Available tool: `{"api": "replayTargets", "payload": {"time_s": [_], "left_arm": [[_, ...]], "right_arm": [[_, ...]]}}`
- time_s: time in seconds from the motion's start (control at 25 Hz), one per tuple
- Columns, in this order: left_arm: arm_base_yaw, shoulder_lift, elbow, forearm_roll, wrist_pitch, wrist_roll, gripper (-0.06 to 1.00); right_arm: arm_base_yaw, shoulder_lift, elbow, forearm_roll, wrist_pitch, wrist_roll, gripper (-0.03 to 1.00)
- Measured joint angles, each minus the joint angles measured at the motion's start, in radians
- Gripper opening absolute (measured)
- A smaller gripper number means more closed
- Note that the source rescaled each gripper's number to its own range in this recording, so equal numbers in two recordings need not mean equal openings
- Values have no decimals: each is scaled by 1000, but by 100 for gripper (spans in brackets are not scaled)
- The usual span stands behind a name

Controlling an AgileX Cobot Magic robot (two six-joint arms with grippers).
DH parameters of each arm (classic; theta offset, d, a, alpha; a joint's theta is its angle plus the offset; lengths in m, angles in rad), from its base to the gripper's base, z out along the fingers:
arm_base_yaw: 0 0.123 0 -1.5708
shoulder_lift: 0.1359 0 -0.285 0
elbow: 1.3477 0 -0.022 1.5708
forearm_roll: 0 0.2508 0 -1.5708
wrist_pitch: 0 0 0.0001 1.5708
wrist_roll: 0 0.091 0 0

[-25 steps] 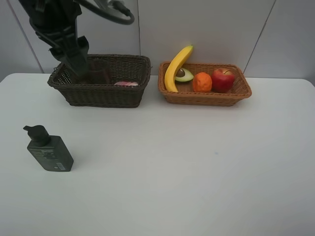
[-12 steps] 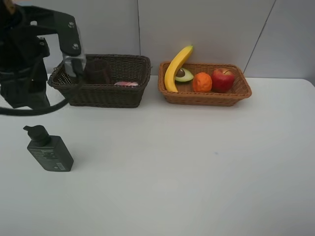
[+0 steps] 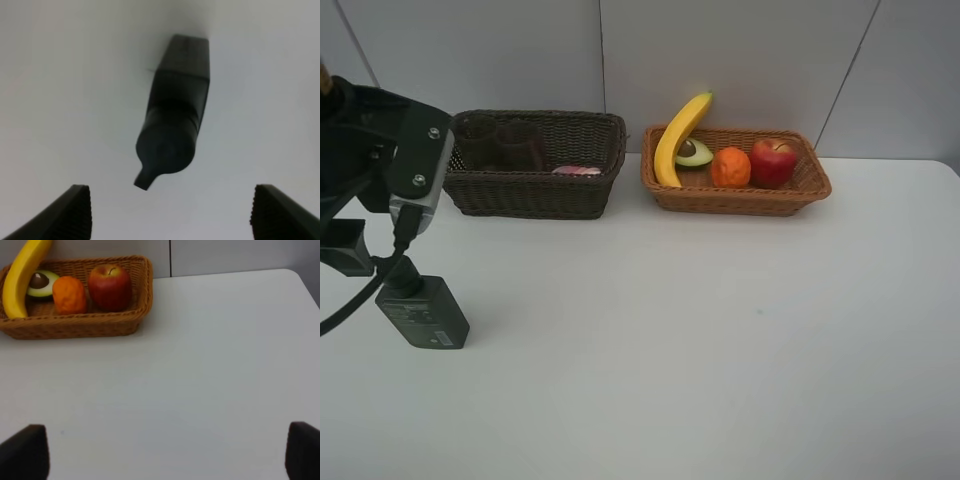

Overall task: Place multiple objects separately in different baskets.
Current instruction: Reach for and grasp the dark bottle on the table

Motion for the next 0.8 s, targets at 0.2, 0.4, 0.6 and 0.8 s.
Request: {"api": "replayTargets", "payload": {"time_s": [0.2, 0.4, 0.6, 0.8], "left_arm": [[4, 0, 64, 1, -10, 17, 86], [18, -1, 111, 1, -84, 42, 86], [19, 2, 115, 0, -155, 47, 86], [19, 66, 115, -16, -191, 47, 86]], "right_arm": [[0, 0, 0, 0, 0, 0, 100], [0, 0, 0, 0, 0, 0, 100], [0, 0, 0, 0, 0, 0, 100], [0, 0, 0, 0, 0, 0, 100]]}}
